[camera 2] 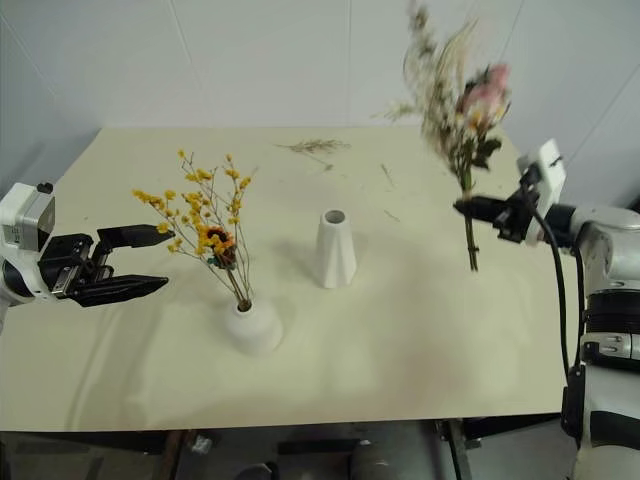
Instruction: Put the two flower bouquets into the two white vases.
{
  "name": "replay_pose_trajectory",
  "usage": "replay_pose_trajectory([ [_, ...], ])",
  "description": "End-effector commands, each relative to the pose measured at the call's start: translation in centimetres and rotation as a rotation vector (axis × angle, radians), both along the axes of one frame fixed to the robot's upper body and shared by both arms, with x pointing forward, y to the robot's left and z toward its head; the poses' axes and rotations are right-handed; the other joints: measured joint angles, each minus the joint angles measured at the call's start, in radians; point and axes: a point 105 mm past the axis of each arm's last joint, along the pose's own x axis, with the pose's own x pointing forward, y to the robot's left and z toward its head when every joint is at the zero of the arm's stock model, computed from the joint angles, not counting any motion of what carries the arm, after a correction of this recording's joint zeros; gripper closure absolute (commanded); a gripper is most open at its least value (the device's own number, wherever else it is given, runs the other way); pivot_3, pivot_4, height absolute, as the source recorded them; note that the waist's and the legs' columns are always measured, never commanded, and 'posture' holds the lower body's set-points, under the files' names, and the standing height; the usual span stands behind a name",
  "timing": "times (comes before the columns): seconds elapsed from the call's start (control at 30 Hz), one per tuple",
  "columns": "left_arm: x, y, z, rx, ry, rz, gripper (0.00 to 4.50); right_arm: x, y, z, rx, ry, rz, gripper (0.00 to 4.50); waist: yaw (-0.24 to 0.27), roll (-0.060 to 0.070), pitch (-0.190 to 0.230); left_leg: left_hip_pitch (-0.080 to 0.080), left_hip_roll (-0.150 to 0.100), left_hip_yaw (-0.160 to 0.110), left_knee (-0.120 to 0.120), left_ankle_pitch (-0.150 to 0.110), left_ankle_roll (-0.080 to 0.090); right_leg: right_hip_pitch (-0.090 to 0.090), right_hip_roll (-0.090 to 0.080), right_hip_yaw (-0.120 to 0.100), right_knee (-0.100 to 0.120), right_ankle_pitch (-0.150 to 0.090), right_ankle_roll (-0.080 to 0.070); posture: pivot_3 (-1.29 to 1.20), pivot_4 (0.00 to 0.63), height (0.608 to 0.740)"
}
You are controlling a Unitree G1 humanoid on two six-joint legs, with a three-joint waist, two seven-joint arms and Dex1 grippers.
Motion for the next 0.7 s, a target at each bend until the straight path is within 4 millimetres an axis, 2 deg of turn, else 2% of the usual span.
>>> replay_pose_trajectory([
  [0.03,0.4,-0.1,0.8,0.019,-0.050,-0.013,0.21,-1.5,1.3,4.4,0.138,-0.216,0.025,4.48,0.006,0.000,0.000,0.000,0.000,0.000,0.000,0.000,0.000,0.000,0.000,0.000,0.000,0.000,0.000,0.00,0.150,0.740],
  [0.13,0.9,-0.3,1.1,0.031,-0.061,-0.028,0.21,-2.6,3.6,7.3,0.255,-0.304,0.091,4.48,0.007,0.000,0.000,0.000,0.000,0.000,0.000,0.000,0.000,0.000,0.000,0.000,0.001,0.000,0.000,0.00,0.150,0.740],
  [0.27,1.5,-0.3,2.5,0.013,-0.096,-0.032,0.21,-3.1,6.2,8.5,0.306,-0.344,0.146,4.48,0.007,0.000,0.000,-0.001,0.000,-0.001,-0.001,0.001,-0.001,-0.002,0.000,0.000,0.003,0.000,0.000,0.00,0.150,0.740],
  [0.43,1.8,-0.1,3.8,-0.010,-0.123,-0.026,0.21,-2.9,9.1,8.4,0.345,-0.326,0.216,4.48,0.004,0.000,0.000,-0.001,0.000,-0.001,0.000,0.001,-0.001,-0.002,0.000,0.000,0.003,0.000,0.000,0.00,0.150,0.740],
  [0.7,2.0,1.5,2.8,0.008,-0.092,0.036,0.21,-2.5,13.1,7.5,0.379,-0.266,0.326,4.48,0.003,0.000,0.000,-0.002,0.000,-0.001,-0.001,0.001,0.000,-0.004,0.000,0.000,0.006,-0.001,-0.001,0.00,0.150,0.740],
])
